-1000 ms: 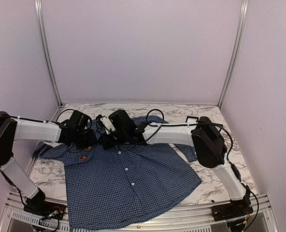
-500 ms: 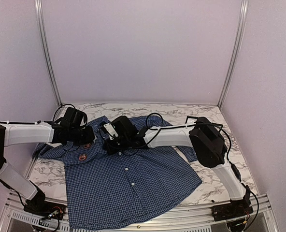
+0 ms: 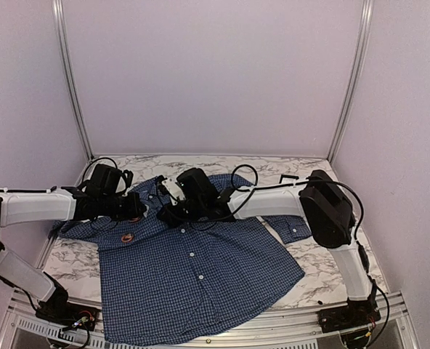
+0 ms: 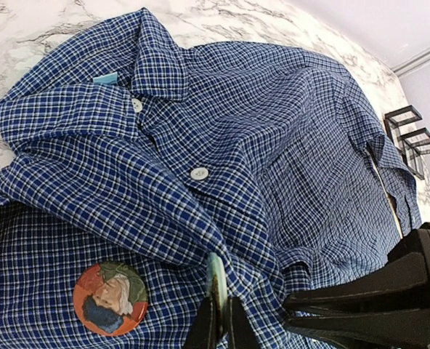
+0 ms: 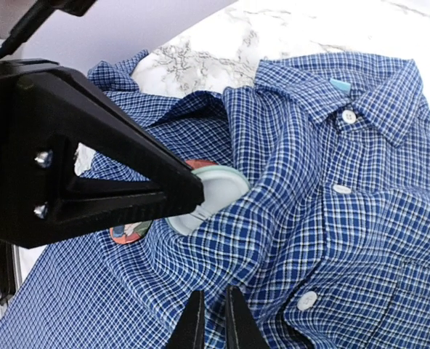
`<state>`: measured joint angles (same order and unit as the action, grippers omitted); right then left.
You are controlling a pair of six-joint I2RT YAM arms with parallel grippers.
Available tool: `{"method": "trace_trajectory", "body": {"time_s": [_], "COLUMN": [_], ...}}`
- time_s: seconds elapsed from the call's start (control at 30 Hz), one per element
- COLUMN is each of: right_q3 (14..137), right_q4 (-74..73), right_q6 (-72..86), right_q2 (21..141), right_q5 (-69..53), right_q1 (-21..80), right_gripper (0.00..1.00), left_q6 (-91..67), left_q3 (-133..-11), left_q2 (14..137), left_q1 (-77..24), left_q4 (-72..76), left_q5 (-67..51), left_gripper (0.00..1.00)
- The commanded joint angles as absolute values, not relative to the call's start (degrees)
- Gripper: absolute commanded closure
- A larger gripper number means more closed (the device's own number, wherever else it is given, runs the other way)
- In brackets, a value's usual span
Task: Remove the brooch from the garment
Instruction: Pick up the brooch from the flattened clothing.
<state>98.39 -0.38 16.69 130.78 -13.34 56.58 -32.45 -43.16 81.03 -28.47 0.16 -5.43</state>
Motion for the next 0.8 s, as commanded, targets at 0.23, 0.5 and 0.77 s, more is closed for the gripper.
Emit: {"method": "trace_trajectory", "body": {"time_s": [0.23, 0.5, 0.77], "right_q3": [91.0, 87.5, 86.0], "right_q4": [10.7, 17.5, 22.7], "right_q6": [13.1, 12.1, 11.5], "right_q2": [125.6, 125.7, 126.8], "right_q5": [-27.5, -37.1, -46.3], "right_q1": [53.1, 50.1, 48.0], "right_gripper": [0.69, 0.54, 0.55], "left_q6": [-25.1, -18.9, -13.1], "left_q3": [-44.2, -47.3, -49.3], "left_q2": [80.3, 80.0, 79.8], "left_q1": [-27.7, -26.9, -26.9], "left_q4": [1.1, -5.9, -10.0], "left_q5": [-17.8, -24.9, -29.0], "left_gripper": [1.00, 1.00, 1.00]}}
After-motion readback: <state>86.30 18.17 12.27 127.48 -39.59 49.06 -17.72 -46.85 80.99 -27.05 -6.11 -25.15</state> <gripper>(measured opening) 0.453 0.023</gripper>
